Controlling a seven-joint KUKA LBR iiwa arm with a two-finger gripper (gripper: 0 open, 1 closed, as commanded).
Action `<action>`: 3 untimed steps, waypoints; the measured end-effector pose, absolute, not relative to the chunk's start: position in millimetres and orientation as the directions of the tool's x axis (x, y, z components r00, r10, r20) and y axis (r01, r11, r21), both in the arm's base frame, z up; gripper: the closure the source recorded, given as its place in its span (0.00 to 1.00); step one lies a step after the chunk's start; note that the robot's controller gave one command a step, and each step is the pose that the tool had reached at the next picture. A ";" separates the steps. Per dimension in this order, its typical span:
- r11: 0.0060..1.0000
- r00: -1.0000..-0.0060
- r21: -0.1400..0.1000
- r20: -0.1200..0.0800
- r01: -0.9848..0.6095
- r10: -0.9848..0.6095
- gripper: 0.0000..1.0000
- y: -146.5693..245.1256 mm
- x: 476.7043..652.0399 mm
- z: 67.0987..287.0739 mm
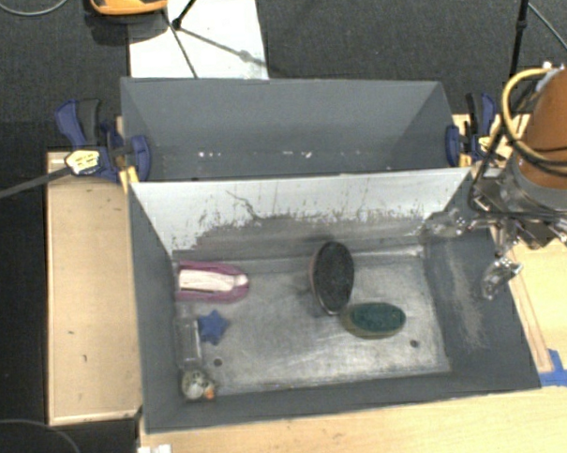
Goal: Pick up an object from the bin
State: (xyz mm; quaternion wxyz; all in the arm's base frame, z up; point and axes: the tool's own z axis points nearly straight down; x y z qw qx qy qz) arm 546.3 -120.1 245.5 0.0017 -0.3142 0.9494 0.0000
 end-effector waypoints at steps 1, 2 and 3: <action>0.752 -0.752 0.006 -0.001 -0.659 -0.659 0.00 -59.0 552.9 180.3; 0.479 -0.479 0.004 0.000 -0.878 -0.878 0.00 -32.3 539.2 122.4; 0.503 -0.503 0.003 -0.001 -0.864 -0.864 0.00 -32.4 536.8 70.7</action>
Offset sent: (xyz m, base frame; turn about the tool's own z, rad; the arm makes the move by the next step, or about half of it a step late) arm 0.0068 0.0560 -0.0620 -0.0739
